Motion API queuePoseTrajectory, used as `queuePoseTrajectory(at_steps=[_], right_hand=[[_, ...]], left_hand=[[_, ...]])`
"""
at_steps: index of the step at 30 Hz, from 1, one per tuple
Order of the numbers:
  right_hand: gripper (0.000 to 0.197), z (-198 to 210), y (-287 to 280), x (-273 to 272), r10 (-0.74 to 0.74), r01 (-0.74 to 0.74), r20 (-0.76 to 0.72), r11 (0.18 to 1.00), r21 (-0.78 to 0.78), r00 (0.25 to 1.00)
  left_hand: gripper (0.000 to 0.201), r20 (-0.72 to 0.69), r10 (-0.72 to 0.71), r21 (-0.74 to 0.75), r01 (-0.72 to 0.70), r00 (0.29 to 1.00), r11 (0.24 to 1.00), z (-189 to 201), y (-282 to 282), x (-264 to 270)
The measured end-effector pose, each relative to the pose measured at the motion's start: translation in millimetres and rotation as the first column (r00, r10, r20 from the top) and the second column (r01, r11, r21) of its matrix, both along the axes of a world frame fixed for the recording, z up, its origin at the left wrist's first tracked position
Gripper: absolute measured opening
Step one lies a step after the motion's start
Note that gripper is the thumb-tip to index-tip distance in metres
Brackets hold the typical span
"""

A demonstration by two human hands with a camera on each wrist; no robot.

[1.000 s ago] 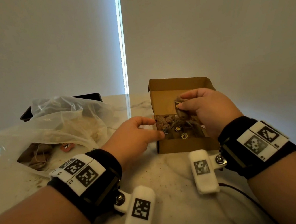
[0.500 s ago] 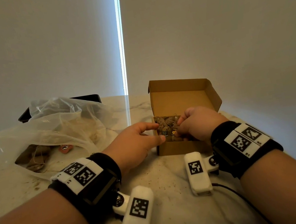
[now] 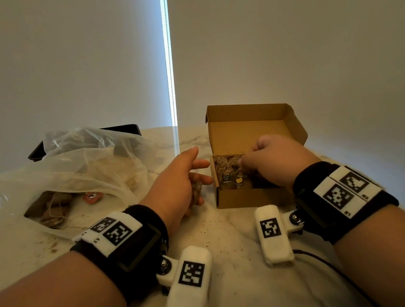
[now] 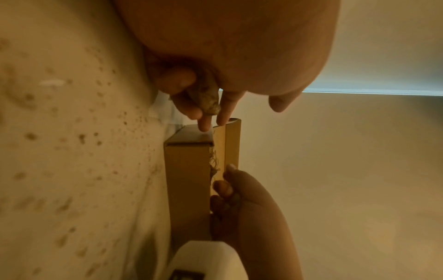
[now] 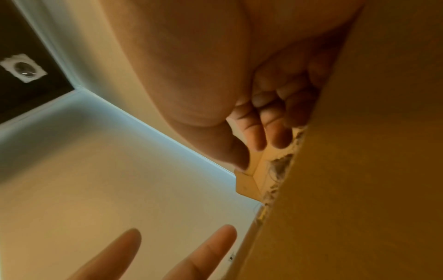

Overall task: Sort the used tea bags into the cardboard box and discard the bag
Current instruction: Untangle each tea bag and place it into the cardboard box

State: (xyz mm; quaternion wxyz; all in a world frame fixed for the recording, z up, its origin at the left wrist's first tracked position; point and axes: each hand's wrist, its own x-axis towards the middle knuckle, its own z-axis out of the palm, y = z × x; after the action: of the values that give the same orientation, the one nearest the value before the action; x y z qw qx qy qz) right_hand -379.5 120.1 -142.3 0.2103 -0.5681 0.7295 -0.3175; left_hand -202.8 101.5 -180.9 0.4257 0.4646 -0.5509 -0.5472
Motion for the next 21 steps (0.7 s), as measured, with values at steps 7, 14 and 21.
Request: queuePoseTrajectory(at_steps=[7,14,21], right_hand=[[0.023,4,21,24,0.204,-0.191,0.046,0.96,-0.203,0.978],[0.017,-2,23,36,0.333,-0.307,0.17,0.938,-0.162,0.928],[0.008,1,23,32,0.297,-0.289,0.243,0.955,-0.069,0.923]], left_hand=[[0.052,-0.328,-0.001,-0.069,-0.023,0.945,0.997,4,4,-4],[0.029,-0.215,-0.139,-0.436,0.033,0.967,0.899,4,19,-4],[0.027,0.006,-0.102,-0.439,0.094,0.995,0.893,8,12,-9]])
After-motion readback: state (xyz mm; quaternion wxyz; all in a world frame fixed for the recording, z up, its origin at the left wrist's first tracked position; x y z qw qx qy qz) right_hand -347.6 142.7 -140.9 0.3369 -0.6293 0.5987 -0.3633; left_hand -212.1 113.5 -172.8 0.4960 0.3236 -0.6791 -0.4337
